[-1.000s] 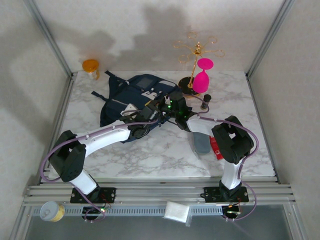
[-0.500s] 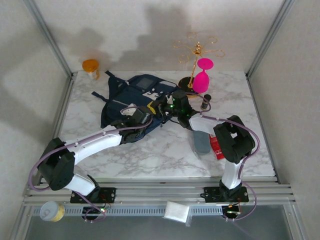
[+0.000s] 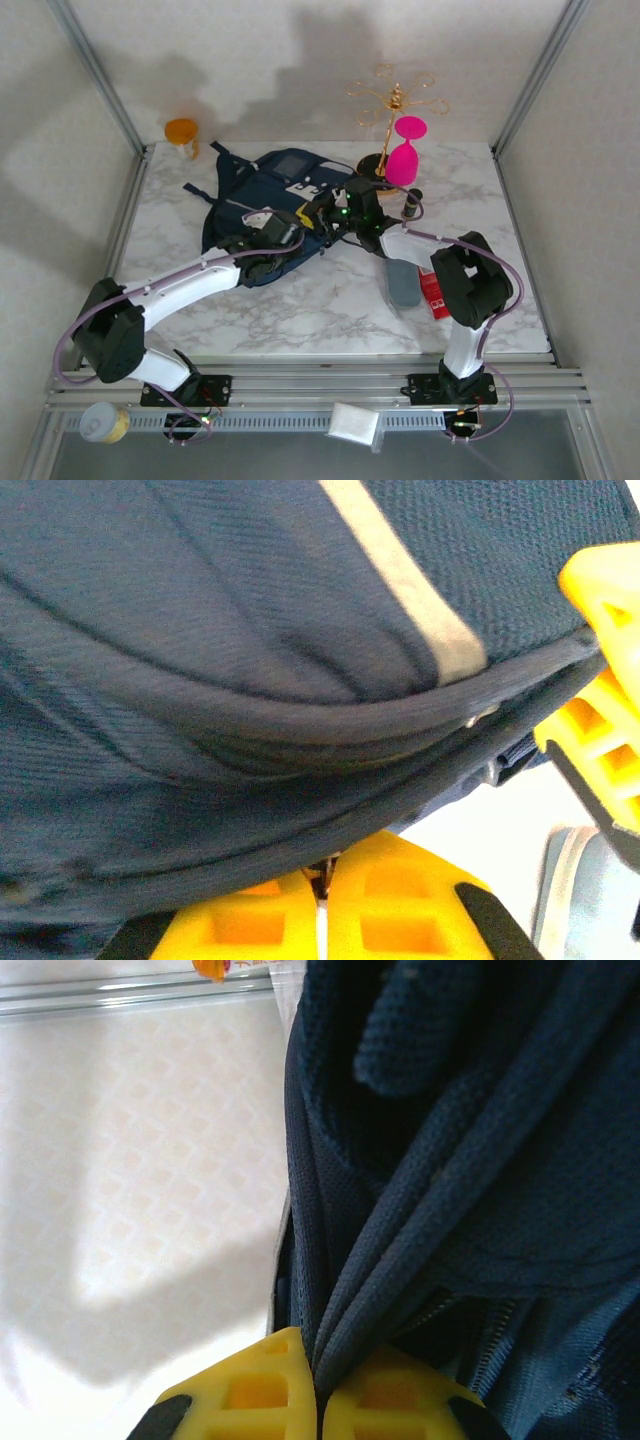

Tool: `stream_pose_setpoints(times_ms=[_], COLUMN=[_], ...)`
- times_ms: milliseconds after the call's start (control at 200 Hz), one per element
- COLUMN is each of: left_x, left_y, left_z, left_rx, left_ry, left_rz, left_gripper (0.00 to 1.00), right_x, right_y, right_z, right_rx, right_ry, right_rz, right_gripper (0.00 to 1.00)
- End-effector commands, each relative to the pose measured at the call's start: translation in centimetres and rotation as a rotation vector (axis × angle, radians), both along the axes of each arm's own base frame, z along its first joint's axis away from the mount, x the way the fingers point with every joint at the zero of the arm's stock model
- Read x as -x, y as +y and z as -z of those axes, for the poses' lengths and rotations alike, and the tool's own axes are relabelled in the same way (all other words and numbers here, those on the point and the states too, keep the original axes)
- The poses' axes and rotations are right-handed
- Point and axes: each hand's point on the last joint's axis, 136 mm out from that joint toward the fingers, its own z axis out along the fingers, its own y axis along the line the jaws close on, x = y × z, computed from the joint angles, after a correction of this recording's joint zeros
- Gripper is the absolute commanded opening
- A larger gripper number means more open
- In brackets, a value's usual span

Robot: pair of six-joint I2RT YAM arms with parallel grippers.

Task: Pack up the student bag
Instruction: Unzip the student bag at the center of the table.

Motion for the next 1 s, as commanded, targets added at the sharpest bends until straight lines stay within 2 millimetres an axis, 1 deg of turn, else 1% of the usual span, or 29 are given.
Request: stream_pose_setpoints(times_ms=[0,185,235,285,320,370,395,446,471,506,546,631,646,656,676,746,796,816,856,941,991], left_x=[2.5,2.7,2.6,2.2,1.9,1.5,1.2,0.7,0.6,0.4,0.3,0.3,0.3,0.2,0.2,0.2,0.2,0.2,0.2,0.3,0.6], left_y=[3.0,4.3,3.7,2.1,0.9,-0.3,-0.6,-1.1,-1.4,-1.7,-1.9,-1.8,-1.7,-1.7,-1.7,-1.6,-1.1,-1.0,-0.3,1.7,3.3], left_z=[0.9,1.8,1.7,1.4,1.1,0.6,0.4,0.1,-0.1,-0.2,-0.3,-0.4,-0.4,-0.5,-0.6,-0.9,-0.8,-1.0,-0.8,-0.6,-0.4], left_rx=[-0.106,-0.228,-0.211,-0.148,-0.102,-0.064,-0.055,-0.049,-0.042,-0.031,-0.028,-0.028,-0.031,-0.029,-0.026,-0.013,-0.022,-0.025,-0.047,-0.108,-0.145], left_ry=[0.070,0.107,0.096,0.064,0.038,0.008,-0.004,-0.020,-0.029,-0.037,-0.043,-0.057,-0.058,-0.063,-0.069,-0.089,-0.089,-0.094,-0.090,-0.069,-0.050], left_rz=[0.089,0.191,0.226,0.271,0.302,0.325,0.328,0.333,0.339,0.348,0.351,0.353,0.351,0.349,0.348,0.345,0.331,0.329,0.309,0.244,0.183], left_gripper=[0.00,0.00,0.00,0.00,0.00,0.00,0.00,0.00,0.00,0.00,0.00,0.00,0.00,0.00,0.00,0.00,0.00,0.00,0.00,0.00,0.00], right_x=[-2.9,-4.2,-4.3,-4.1,-3.7,-2.8,-2.4,-1.5,-1.1,-0.5,0.3,1.3,1.1,1.8,2.1,2.3,2.3,2.1,2.1,2.0,1.9], right_y=[-3.4,-5.2,-5.3,-4.7,-3.9,-2.9,-2.6,-2.1,-1.8,-1.3,-0.4,1.6,1.7,2.4,3.0,4.2,5.0,5.1,5.3,4.7,3.9], right_z=[-5.6,-5.0,-4.9,-4.9,-4.7,-4.5,-4.3,-3.8,-3.5,-3.1,-2.5,-1.4,-1.3,-1.2,-1.0,-0.4,-0.1,-0.1,0.0,-0.1,-0.1], right_rx=[-0.042,-0.004,0.018,0.049,0.065,0.081,0.088,0.108,0.120,0.131,0.141,0.139,0.138,0.139,0.143,0.161,0.155,0.158,0.173,0.223,0.255], right_ry=[-0.162,-0.165,-0.177,-0.182,-0.186,-0.184,-0.179,-0.167,-0.164,-0.158,-0.143,-0.105,-0.101,-0.101,-0.100,-0.100,-0.100,-0.102,-0.112,-0.147,-0.156], right_rz=[0.076,0.101,0.104,0.086,0.068,0.053,0.049,0.053,0.059,0.061,0.053,0.041,0.045,0.030,0.026,0.042,0.036,0.037,0.031,0.026,0.014], right_gripper=[0.00,0.00,0.00,0.00,0.10,0.23,0.28,0.41,0.46,0.51,0.53,0.55,0.55,0.55,0.53,0.49,0.42,0.37,0.24,0.01,0.00])
